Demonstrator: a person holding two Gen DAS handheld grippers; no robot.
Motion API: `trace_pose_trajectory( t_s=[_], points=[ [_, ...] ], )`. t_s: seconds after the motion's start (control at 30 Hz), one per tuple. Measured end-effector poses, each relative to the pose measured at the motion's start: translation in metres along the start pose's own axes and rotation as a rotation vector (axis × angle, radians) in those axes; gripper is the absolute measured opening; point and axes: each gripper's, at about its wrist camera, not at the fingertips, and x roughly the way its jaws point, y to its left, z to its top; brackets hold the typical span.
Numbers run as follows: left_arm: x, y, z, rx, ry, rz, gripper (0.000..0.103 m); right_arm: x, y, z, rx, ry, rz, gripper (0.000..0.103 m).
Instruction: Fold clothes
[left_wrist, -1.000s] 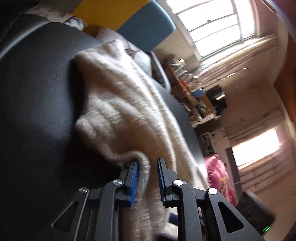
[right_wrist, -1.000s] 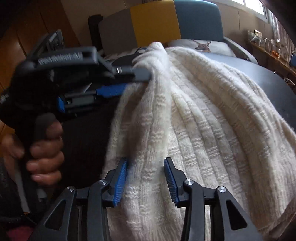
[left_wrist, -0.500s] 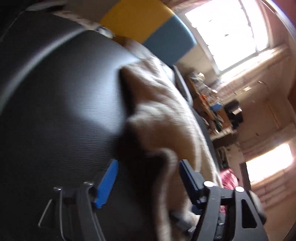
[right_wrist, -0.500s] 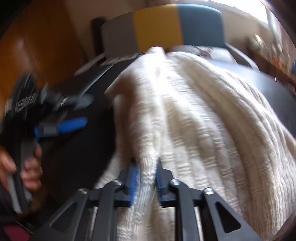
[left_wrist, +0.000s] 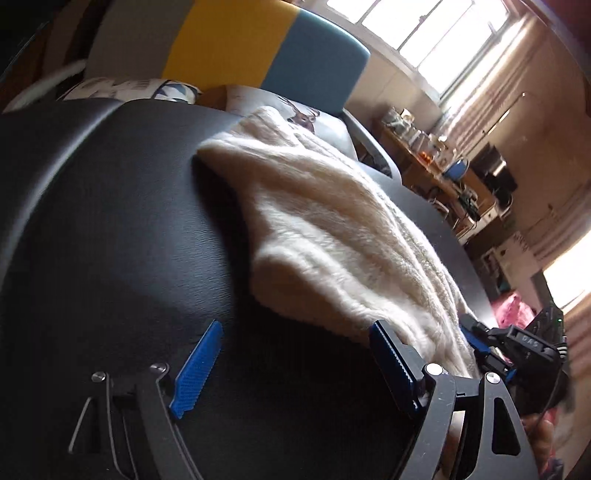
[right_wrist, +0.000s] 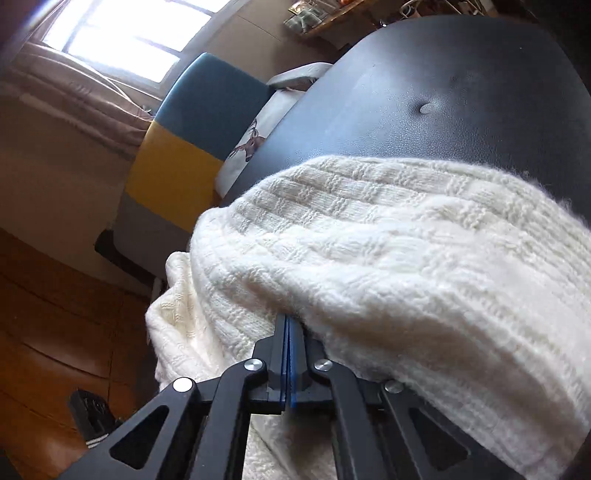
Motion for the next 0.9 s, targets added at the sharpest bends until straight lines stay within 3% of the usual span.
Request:
trace_pose_trajectory(
  t_s=[0.17,0.27,0.37,0.57,0.8,0.83,0.9],
  points=[
    [0.019,-0.006,0.007,-0.012,-0.022,0.080,0.082,-0.001,0.000,-0.007,-0.067,-0.014,0.022,0.000],
    [0.018,0.004,0.009,-0.064,-0.047,0.062,0.064,0.001,-0.002,-0.006,-0.073,-0.020,0.046,0.000],
    [0.003,0.022,0.001,-0.108,-0.075,0.019,0.061,0.002,-0.001,-0.006,-0.085,-0.026,0.044,0.000],
    [-0.014,0.025,-0.009,0.038,-0.070,0.210,0.058,0.002,-0.001,-0.008,-0.094,-0.031,0.047,0.000],
    [0.029,-0.007,0.014,0.108,-0.026,0.228,0.058,0.005,0.005,-0.010,-0.143,0.001,0.004,0.000],
    [0.034,-0.010,0.018,0.112,-0.028,0.219,0.047,0.006,0.008,-0.010,-0.159,0.013,-0.012,0.000],
    [0.042,-0.012,0.024,0.098,-0.025,0.203,0.006,0.010,0.015,-0.010,-0.199,0.047,-0.048,0.000]
  ],
)
